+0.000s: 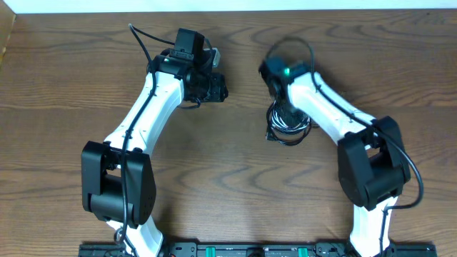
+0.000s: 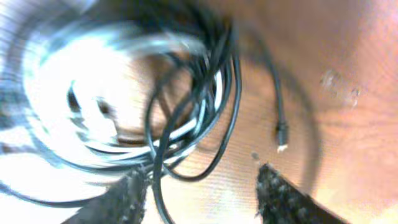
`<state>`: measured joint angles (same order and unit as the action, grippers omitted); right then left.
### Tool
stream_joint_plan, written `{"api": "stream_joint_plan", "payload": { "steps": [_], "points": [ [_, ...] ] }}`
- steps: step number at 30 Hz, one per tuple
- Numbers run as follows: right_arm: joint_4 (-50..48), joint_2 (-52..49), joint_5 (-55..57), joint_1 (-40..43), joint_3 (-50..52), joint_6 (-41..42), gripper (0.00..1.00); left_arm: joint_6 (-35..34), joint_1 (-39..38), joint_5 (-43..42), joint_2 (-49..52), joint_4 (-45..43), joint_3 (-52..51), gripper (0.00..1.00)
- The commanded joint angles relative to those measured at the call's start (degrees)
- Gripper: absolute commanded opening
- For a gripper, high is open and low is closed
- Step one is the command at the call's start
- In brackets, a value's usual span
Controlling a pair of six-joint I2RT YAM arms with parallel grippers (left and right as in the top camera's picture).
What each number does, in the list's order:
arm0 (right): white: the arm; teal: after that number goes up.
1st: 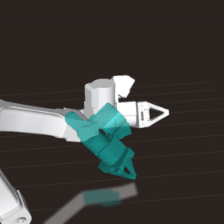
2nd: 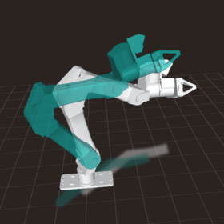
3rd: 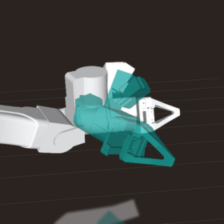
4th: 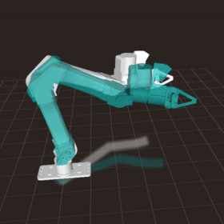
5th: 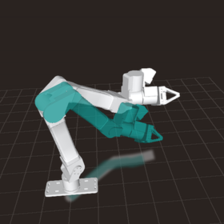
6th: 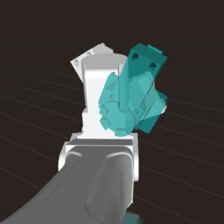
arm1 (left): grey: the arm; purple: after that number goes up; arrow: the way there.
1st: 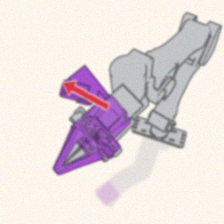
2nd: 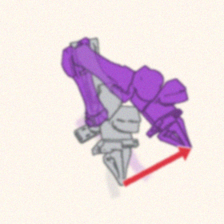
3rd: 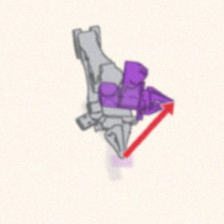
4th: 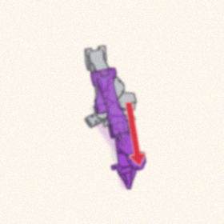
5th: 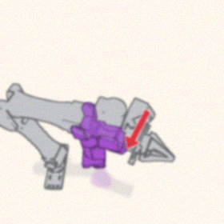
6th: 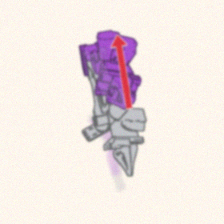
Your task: Untangle cables
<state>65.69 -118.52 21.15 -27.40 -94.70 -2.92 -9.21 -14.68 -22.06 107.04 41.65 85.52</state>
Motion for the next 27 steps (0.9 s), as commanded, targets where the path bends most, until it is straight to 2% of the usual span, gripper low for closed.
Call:
{"api": "stream_joint_plan", "payload": {
  "steps": [1,3,4,7,9,14,17,21,27],
  "points": [
    [2.9,0.7,-9.8,0.7,-7.0,-4.4,0.64,-3.6,0.1,0.7,0.4,-0.2,-0.7,0.5],
    [3.1,0.7,-11.7,1.2,-8.2,-4.3,0.69,-3.7,-0.2,0.7,0.4,-0.2,-0.7,0.5],
    [3.0,0.7,-12.2,1.5,-8.3,-3.6,0.79,-4.1,-0.4,0.7,0.4,-0.3,-0.7,0.5],
    [1.9,0.5,-12.5,2.7,-7.5,0.8,0.82,-5.7,-1.4,0.7,0.6,-1.4,-0.7,0.5],
    [1.8,0.4,-12.5,4.0,-6.8,4.8,0.78,-6.7,-2.4,0.7,1.0,-2.5,-0.7,0.5],
    [1.1,0.4,-14.1,7.3,-4.7,13.2,0.6,-10.1,-5.2,0.2,4.4,-4.7,-0.7,0.51],
    [-2.8,0.4,-20.2,8.6,-1.6,13.5,0.54,-9.9,-6.7,-4.3,7.7,-6.1,-0.7,0.51],
    [-6.7,0.4,-21.3,8.9,2.3,13.5,0.49,-10.0,-7.7,-11.4,10.6,-7.5,-0.7,0.51],
    [-13.4,0.4,-21.3,8.6,5.8,12.9,0.37,-9.9,-9.2,-12.0,11.5,-7.8,-0.7,0.54]
  ]
}}
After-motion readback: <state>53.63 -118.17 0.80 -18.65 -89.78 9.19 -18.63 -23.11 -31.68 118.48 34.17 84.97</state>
